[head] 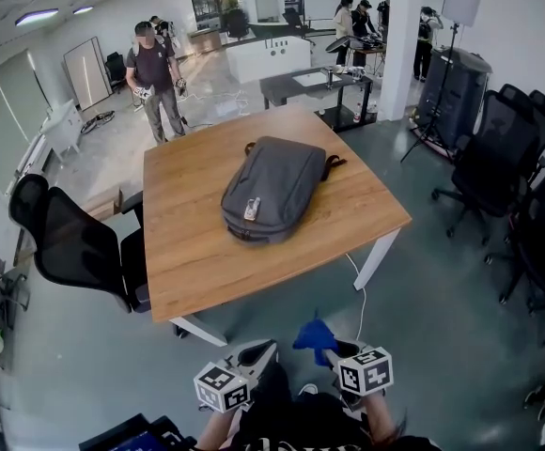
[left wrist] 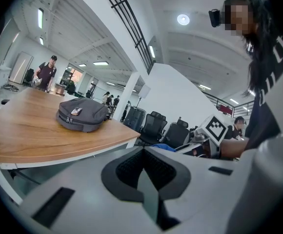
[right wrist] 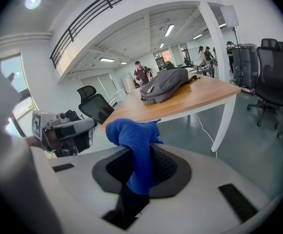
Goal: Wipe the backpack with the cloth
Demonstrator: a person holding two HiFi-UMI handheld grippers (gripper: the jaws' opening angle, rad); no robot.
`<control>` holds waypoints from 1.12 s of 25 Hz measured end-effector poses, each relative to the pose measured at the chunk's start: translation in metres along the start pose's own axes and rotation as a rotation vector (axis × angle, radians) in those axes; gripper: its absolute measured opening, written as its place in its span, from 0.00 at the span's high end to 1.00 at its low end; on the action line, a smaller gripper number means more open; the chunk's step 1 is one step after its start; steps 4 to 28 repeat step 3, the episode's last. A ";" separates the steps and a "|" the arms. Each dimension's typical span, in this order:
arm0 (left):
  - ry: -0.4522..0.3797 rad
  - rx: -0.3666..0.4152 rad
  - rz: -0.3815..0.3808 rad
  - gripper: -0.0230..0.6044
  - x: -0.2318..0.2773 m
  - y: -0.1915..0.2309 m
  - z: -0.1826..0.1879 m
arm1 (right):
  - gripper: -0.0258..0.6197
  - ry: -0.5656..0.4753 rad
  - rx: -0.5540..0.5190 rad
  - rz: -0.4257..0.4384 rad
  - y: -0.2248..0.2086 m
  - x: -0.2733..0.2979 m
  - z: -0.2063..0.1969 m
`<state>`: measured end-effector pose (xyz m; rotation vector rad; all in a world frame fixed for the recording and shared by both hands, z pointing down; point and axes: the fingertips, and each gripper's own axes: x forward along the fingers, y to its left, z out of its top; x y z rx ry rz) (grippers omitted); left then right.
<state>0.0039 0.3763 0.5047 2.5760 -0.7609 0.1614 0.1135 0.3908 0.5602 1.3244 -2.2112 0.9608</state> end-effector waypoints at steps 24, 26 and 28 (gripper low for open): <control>-0.001 0.001 -0.002 0.97 0.002 -0.001 0.000 | 0.84 0.003 -0.003 0.003 -0.001 0.000 0.000; -0.001 0.001 -0.002 0.97 0.002 -0.001 0.000 | 0.84 0.003 -0.003 0.003 -0.001 0.000 0.000; -0.001 0.001 -0.002 0.97 0.002 -0.001 0.000 | 0.84 0.003 -0.003 0.003 -0.001 0.000 0.000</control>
